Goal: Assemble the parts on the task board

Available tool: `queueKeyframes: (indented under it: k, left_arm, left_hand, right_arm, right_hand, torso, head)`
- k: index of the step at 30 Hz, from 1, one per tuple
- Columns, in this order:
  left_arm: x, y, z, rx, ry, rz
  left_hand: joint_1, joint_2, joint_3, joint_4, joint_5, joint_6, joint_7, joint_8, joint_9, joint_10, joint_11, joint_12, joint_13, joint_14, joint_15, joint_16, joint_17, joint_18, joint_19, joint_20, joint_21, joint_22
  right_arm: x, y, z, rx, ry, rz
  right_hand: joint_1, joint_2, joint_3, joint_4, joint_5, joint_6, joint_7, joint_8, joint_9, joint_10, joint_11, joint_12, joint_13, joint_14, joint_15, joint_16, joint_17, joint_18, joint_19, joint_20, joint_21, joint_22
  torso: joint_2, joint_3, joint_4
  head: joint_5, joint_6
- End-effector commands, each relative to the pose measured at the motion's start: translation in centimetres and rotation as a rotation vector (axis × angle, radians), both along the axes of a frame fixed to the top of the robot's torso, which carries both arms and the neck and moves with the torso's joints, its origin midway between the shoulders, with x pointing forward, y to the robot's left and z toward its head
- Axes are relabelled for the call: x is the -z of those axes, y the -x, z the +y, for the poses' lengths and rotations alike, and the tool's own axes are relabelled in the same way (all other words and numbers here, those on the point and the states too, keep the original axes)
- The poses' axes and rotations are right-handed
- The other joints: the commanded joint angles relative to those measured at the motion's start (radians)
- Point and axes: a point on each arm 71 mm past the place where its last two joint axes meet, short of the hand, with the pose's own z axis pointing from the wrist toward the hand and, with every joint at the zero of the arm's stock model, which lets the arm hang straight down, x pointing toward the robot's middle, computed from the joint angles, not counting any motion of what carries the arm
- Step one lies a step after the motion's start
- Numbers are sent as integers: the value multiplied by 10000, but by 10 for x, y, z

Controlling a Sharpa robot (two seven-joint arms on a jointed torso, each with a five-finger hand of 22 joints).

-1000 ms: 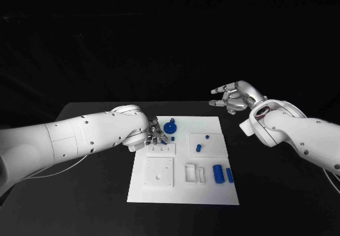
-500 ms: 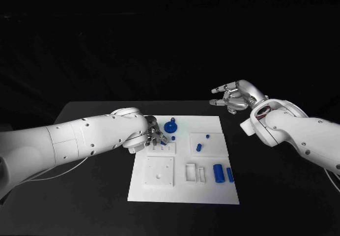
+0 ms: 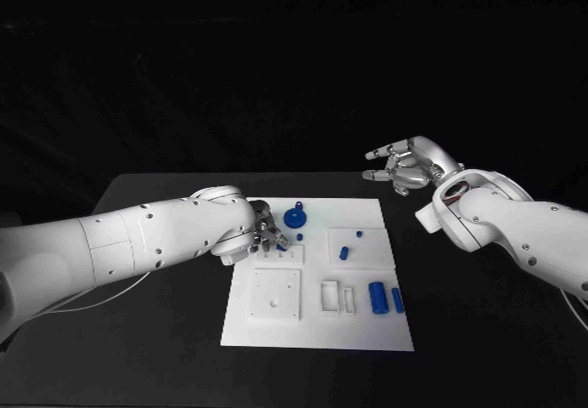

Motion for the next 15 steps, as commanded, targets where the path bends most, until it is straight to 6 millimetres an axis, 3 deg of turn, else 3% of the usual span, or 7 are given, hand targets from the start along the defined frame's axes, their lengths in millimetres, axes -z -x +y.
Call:
queueKeyframes:
  k: [1,7,15]
  left_arm:
    - [1,2,-1,211,-200,213]
    - [2,3,1,238,-269,293]
    - [3,5,2,281,-295,353]
  left_hand:
    - [90,141,934,-1010,-49,1936,-1019,29,5835,443,-132,67,-14,101,-24,38,17,-74,93,8,-34,206]
    - [105,158,913,-1011,-78,1966,-1018,25,5749,443,-123,103,-56,108,-7,54,22,-74,85,25,-23,208]
    - [117,172,854,-1027,-141,2045,-1014,29,5252,440,-112,159,-164,108,13,70,-6,-66,71,50,-5,203]
  right_arm:
    - [0,0,1,-189,-13,51]
    - [0,0,1,-204,-8,77]
    - [1,0,1,-220,1,105]
  right_hand:
    - [-71,-4,37,11,18,50,4,-17,8,-65,16,-15,-12,-39,7,0,-6,192,436,23,-35,828]
    - [-82,-1,50,-1,41,60,3,-16,9,-63,16,-15,-13,-35,6,-1,-5,191,440,21,-31,829]
    - [-82,-1,50,-1,41,60,3,-16,9,-63,16,-15,-13,-35,6,-1,-5,191,440,21,-31,829]
  torso:
    - [-4,-2,2]
    - [-4,-3,0]
    - [2,-2,7]
  head:
    - [14,-10]
    - [16,-17]
    - [2,-14]
